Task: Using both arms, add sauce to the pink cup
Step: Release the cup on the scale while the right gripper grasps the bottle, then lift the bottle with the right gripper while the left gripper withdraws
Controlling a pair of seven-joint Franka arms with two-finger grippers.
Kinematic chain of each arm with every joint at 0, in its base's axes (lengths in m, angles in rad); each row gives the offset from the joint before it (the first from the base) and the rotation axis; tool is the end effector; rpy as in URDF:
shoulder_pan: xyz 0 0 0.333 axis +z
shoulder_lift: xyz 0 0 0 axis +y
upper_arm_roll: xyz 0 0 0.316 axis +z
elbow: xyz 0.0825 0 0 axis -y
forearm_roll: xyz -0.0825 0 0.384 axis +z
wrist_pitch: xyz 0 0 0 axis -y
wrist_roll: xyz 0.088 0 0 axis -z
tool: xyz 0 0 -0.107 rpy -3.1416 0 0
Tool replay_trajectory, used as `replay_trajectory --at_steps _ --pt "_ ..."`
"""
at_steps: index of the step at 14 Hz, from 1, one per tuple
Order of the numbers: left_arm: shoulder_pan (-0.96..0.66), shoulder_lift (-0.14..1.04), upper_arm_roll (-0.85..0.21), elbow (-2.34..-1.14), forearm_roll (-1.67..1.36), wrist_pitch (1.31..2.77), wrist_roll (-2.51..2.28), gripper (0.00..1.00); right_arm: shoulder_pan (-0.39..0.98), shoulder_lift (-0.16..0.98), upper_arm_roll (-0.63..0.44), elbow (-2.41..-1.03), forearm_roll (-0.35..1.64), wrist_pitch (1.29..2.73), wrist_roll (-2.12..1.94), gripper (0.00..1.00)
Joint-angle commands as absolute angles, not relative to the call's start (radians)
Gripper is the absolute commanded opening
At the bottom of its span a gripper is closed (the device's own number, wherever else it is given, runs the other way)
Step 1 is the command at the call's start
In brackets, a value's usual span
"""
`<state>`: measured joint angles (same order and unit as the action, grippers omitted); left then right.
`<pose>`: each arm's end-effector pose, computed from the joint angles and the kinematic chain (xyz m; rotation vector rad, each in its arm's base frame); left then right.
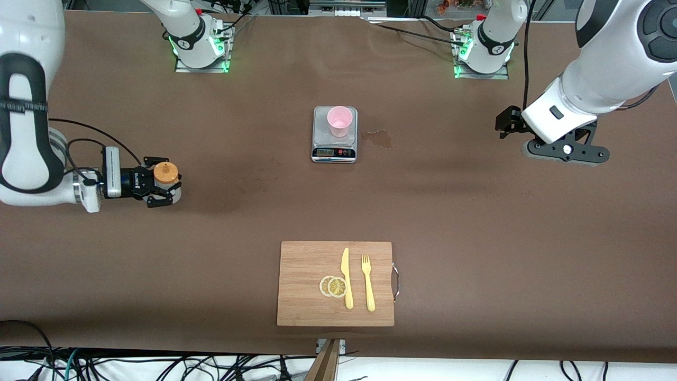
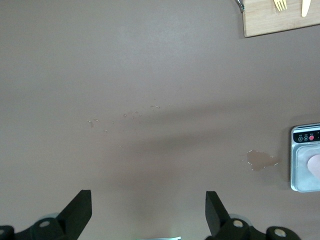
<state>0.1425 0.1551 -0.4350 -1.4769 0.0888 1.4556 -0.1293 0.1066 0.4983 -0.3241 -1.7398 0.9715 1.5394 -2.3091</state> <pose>0.5666 -0.1403 0.5781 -3.0657 0.2471 0.2367 0.6106 -0.0238 0.2972 -1.4305 -1.7242 -0.6861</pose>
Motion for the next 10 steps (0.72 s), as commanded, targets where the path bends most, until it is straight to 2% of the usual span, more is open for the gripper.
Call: replay_trajectory --at_steps 1,5,7,10 --pt "0.167 0.132 -0.439 -1.480 0.087 1.442 -0.061 1.00 0.216 0.345 -0.339 -1.822 0.859 1.643 -2.131 0.12" --pt "0.193 0.109 -0.422 -1.476 0.074 1.477 -0.040 1.00 0.350 0.259 -0.328 -1.861 0.724 1.768 -1.932 0.12" --pt "0.154 0.071 -0.352 -1.496 0.075 1.534 -0.040 1.00 0.431 0.206 -0.322 -1.919 0.669 1.830 -1.827 0.08" --pt "0.111 -0.014 -0.267 -1.598 0.075 1.560 -0.040 1.00 0.550 0.143 -0.324 -2.000 0.612 1.888 -1.666 0.09"
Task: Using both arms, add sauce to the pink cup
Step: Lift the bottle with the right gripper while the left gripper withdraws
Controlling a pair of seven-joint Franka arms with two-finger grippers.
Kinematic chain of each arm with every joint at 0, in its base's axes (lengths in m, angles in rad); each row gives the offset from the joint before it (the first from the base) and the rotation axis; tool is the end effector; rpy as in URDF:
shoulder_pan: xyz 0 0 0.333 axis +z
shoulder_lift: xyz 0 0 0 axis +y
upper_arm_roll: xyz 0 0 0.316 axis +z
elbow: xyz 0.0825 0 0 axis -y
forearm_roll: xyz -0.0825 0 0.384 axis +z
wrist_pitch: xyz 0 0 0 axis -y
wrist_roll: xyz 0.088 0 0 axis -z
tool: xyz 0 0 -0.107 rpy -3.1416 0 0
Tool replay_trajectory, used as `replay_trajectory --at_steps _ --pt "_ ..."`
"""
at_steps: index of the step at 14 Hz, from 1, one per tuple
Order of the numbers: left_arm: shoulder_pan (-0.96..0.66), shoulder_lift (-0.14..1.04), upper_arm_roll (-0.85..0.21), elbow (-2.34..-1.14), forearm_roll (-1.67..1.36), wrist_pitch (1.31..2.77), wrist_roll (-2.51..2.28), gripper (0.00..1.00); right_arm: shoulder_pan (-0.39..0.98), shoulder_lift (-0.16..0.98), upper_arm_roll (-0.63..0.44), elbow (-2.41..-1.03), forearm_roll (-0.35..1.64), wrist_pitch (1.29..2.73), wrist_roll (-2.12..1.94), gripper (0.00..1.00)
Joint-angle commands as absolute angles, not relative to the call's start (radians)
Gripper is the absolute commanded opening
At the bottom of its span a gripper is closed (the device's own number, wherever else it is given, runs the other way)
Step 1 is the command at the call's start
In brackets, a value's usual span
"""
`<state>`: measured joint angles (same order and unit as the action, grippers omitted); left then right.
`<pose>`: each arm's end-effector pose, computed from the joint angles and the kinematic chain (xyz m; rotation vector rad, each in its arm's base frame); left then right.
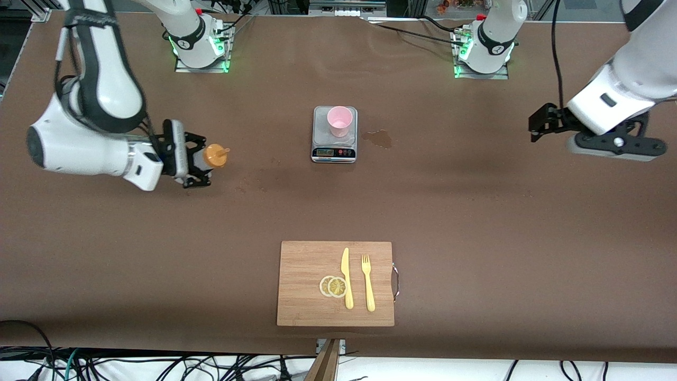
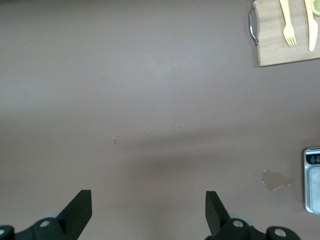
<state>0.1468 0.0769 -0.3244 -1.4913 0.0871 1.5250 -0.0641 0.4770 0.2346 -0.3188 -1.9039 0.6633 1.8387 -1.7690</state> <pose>0.5665 -0.0843 0.6169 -3.0697 0.1702 0.0483 0.5662 0.1481 0.3733 -1.7393 -1.8852 -0.2644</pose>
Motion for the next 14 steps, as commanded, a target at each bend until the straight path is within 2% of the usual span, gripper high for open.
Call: replay_trajectory --at_steps 1,3,7,9,14 --pt "0.079 -0.027 -0.215 -1.611 0.074 1.563 -0.041 1.00 0.583 0.138 -0.322 -2.002 0.580 1.890 -1.616 0.09" --pt "0.049 -0.028 -0.132 -1.605 0.071 1.578 -0.043 1.00 0.655 0.135 -0.322 -2.002 0.525 1.902 -1.508 0.10" --pt "0.061 -0.025 -0.127 -1.600 0.058 1.586 -0.046 1.00 0.814 0.135 -0.315 -2.011 0.379 1.953 -1.257 0.10" --pt "0.075 -0.025 -0.127 -1.605 0.052 1.632 -0.041 1.00 0.827 0.137 -0.269 -2.011 0.327 1.957 -1.168 0.10" --pt "0.072 -0.021 -0.126 -1.603 0.057 1.632 -0.031 1.00 0.861 0.161 -0.198 -2.016 0.221 1.959 -0.984 0.10"
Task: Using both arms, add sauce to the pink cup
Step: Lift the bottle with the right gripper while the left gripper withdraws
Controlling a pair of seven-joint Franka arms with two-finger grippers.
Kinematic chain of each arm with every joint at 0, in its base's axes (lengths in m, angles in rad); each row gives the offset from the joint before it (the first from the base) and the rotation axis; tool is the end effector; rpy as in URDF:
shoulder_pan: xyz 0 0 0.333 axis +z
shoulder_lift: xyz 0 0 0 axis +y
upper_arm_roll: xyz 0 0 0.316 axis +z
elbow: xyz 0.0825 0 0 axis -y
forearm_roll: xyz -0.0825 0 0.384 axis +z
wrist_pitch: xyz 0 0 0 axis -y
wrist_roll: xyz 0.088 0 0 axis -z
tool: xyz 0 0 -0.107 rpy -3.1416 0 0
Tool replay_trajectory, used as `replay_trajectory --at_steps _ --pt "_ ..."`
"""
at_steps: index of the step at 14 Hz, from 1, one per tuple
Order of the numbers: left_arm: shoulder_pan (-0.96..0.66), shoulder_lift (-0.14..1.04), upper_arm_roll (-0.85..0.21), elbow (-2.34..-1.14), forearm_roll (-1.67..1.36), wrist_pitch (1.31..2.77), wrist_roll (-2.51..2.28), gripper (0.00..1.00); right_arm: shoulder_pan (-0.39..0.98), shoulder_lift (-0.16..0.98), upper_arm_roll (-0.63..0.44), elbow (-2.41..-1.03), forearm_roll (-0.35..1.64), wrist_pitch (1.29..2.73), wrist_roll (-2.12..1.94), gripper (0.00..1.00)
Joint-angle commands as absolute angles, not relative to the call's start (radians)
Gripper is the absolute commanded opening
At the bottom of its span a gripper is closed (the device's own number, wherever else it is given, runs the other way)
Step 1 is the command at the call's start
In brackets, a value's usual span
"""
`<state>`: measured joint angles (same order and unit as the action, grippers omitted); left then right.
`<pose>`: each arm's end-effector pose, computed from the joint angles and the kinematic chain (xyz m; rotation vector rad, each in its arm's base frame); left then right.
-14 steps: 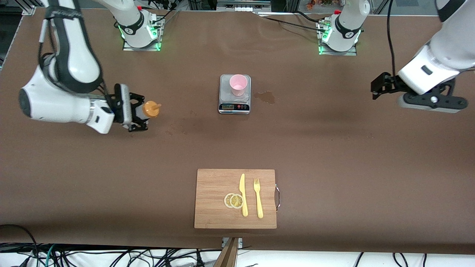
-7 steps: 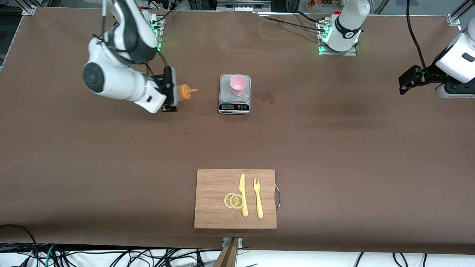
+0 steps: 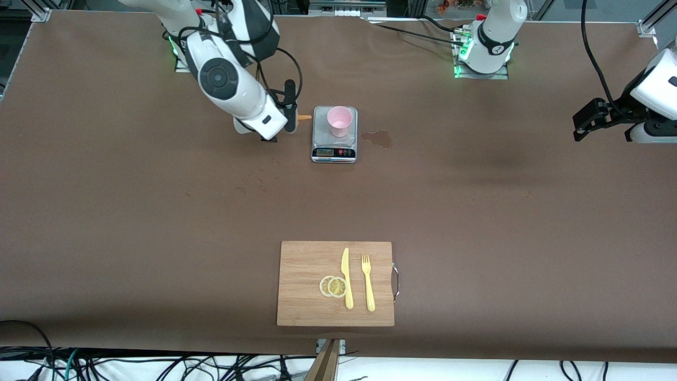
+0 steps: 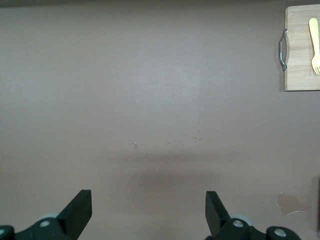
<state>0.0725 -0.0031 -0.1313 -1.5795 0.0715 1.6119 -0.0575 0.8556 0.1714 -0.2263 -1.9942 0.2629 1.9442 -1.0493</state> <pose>0.5572 -0.0255 0.6260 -3.0713 0.0046 -0.0608 0.4430 0.3479 0.3634 -2.0644 -2.0316 0.2453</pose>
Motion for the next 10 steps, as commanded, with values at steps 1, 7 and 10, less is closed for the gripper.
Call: replay_trajectory --at_steps 1,7,10 --pt "0.057 -0.023 -0.118 -1.603 0.060 1.631 -0.029 1.00 0.861 0.167 -0.174 -2.016 0.192 1.959 -0.936 0.10" --pt "0.057 -0.021 -0.101 -1.601 0.054 1.640 -0.023 1.00 0.902 0.210 -0.118 -2.010 0.134 1.959 -0.775 0.10" --pt "0.057 -0.020 -0.101 -1.600 0.054 1.640 -0.021 1.00 0.903 0.221 -0.091 -1.997 0.095 1.953 -0.703 0.10"
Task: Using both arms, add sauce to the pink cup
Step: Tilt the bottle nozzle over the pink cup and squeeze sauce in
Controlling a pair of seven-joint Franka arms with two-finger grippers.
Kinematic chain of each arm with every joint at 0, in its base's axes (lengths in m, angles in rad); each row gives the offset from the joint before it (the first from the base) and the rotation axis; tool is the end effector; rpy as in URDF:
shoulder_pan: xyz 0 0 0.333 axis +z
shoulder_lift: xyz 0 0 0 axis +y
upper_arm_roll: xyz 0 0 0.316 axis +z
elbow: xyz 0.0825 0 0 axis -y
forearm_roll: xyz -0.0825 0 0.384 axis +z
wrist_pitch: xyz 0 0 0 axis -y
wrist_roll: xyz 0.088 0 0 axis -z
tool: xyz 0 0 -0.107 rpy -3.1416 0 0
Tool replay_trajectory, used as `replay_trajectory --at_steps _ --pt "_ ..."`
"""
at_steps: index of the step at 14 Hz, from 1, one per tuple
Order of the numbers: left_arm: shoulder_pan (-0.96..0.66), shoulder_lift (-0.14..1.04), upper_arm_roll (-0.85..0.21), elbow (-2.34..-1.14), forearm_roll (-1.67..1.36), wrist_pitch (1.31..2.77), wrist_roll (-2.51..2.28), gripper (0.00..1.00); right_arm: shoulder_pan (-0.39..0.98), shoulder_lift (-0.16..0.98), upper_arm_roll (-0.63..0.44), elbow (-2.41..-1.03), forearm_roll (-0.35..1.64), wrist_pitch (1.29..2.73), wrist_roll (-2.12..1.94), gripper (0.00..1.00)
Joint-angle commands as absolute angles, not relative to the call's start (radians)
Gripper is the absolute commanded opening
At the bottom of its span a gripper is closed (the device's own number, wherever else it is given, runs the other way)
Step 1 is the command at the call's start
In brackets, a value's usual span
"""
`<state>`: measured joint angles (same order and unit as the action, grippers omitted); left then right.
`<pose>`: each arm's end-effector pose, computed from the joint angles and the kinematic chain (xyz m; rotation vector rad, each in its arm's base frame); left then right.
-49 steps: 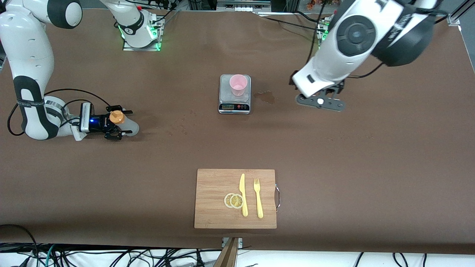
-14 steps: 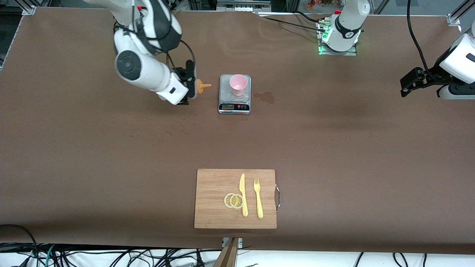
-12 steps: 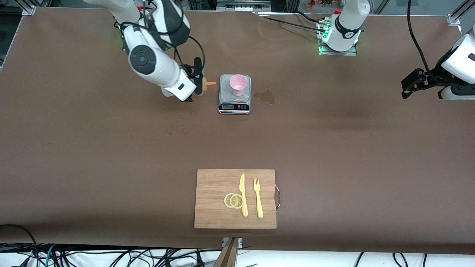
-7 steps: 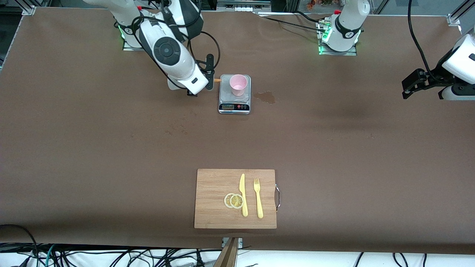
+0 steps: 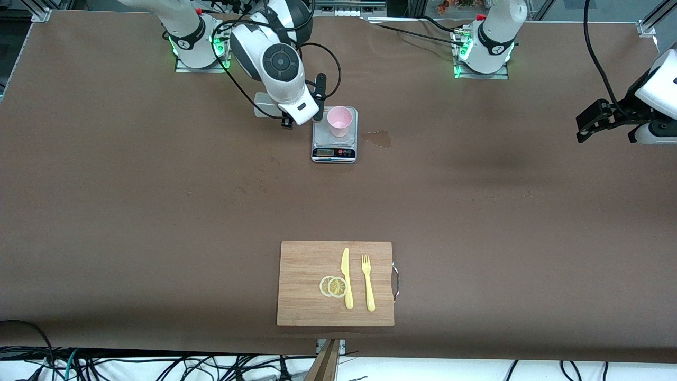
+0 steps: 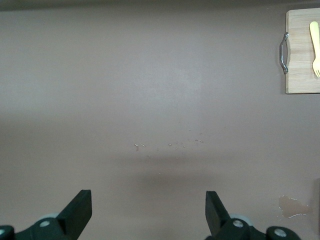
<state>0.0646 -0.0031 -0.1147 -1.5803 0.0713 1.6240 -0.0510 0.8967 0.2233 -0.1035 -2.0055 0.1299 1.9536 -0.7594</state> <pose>0.5586 -0.0208 0.6268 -3.0715 0.0019 -0.0773 0.3863 0.4065 0.3273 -2.2289 -2.0492 0.4183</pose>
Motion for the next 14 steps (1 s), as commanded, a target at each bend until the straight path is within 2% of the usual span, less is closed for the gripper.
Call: replay_trajectory --at_steps 1,14 --pt "0.057 -0.020 -0.101 -1.600 0.054 1.640 -0.020 1.00 0.905 0.230 -0.081 -1.985 0.083 1.947 -0.683 0.10" --pt "0.061 -0.020 -0.098 -1.611 0.055 1.635 0.015 1.00 0.963 0.304 -0.055 -1.868 -0.023 1.818 -0.529 0.10"
